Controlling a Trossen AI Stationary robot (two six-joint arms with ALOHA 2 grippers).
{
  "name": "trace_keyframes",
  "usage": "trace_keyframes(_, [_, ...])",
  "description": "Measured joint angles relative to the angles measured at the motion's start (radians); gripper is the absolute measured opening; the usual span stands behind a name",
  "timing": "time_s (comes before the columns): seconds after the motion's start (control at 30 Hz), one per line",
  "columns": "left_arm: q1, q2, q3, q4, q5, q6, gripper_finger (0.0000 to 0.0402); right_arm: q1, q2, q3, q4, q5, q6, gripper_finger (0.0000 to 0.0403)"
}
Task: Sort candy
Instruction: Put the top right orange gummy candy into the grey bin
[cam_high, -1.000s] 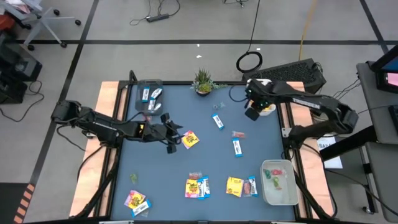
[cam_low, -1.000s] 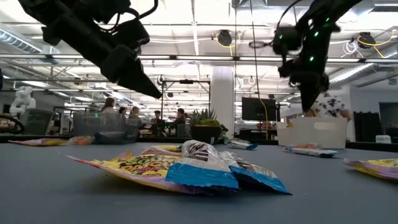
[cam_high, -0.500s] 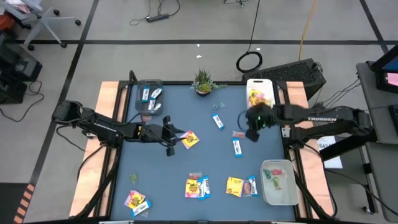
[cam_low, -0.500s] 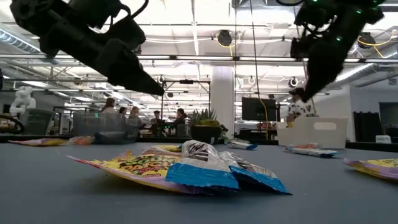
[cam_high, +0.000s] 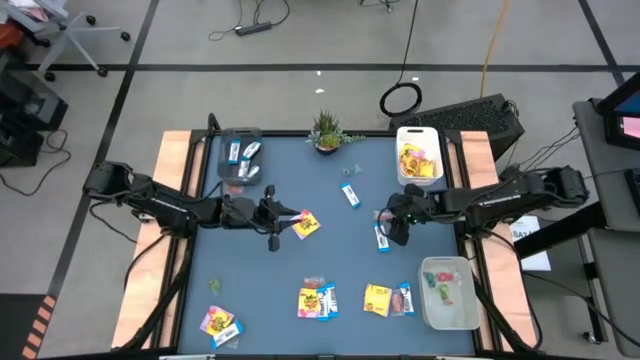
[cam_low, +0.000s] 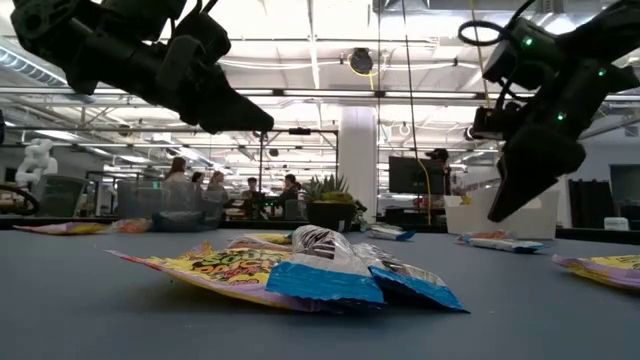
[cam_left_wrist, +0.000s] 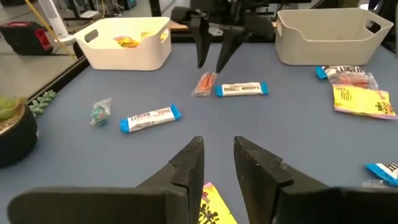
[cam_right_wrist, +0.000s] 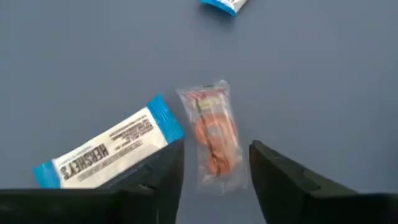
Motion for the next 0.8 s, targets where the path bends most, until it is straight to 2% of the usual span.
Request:
trace_keyframes(0.1, [0.000,0.000,0.000,-0.001,-0.001,0.006,0.0093,-0.013,0.050,0.000,0.031,-0.014,-0.020,0.0174])
trace_keyframes(0.2, [-0.001,0.000,0.000,-0.003,-0.001,0.016,0.0093,-0.027,0.101,0.000,0.037,-0.018,-0.024,0.0160])
trace_keyframes(0.37, [-0.001,0.000,0.000,-0.004,-0.002,0.017,0.0093,-0.032,0.139,0.019,0.015,-0.046,-0.025,0.0101])
trace_keyframes(0.57, [-0.001,0.000,0.000,-0.004,-0.003,0.017,0.0093,-0.025,0.106,0.155,-0.226,-0.108,-0.012,0.0012])
trace_keyframes(0.8, [-0.004,0.000,0.000,-0.009,-0.001,0.016,0.0093,0.064,0.095,0.407,-0.599,-0.235,0.152,0.0022])
